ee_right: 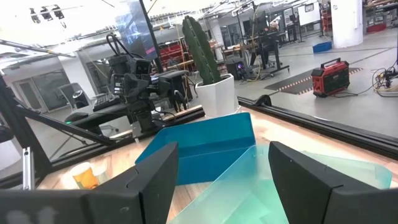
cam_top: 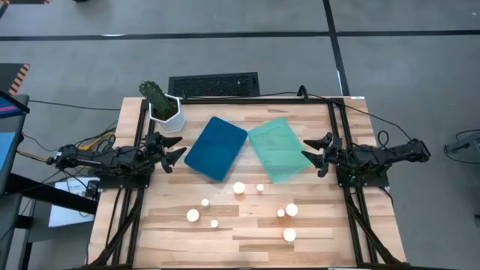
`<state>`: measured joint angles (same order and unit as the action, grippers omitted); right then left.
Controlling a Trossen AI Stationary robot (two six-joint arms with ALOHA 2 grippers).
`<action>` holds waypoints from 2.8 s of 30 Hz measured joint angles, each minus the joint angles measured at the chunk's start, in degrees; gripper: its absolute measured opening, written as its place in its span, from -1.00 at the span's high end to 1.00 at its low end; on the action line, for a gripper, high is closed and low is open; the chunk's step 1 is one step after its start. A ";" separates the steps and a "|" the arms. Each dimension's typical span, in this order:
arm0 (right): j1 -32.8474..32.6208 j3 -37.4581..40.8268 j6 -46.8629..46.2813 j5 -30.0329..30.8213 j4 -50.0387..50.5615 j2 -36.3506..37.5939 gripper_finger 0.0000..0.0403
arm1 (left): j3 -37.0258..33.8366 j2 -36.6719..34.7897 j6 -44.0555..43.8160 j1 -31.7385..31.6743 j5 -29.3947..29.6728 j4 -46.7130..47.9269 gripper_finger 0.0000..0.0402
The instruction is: Pick and place medicine bottles into bin by pill shape (circle, oval)
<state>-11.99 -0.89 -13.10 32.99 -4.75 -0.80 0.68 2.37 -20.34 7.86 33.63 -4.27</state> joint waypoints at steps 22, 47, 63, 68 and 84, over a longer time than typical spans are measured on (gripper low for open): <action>-0.02 0.00 0.00 0.00 0.00 0.00 -0.29 | -0.01 -0.02 -12.51 -0.04 4.55 0.01 -0.48; 0.07 0.02 -13.98 0.00 -0.26 0.02 -0.29 | -0.01 -0.15 -25.19 -0.03 14.82 0.52 -0.48; 0.18 0.02 -30.47 4.56 -0.69 0.10 -0.29 | -0.01 -0.15 -34.88 -0.02 14.75 -1.01 -0.48; 0.51 -0.09 -30.44 4.61 1.45 0.05 -0.29 | -0.01 -0.15 -34.04 -0.02 12.63 -7.10 -0.48; 0.53 -8.94 -17.07 2.97 -7.32 -0.28 -0.29 | 14.18 7.07 -29.10 0.00 -9.88 -15.45 -0.48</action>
<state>-11.46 -9.83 -30.17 35.97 -12.07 -1.07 14.86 9.44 -49.44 7.86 23.75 -19.71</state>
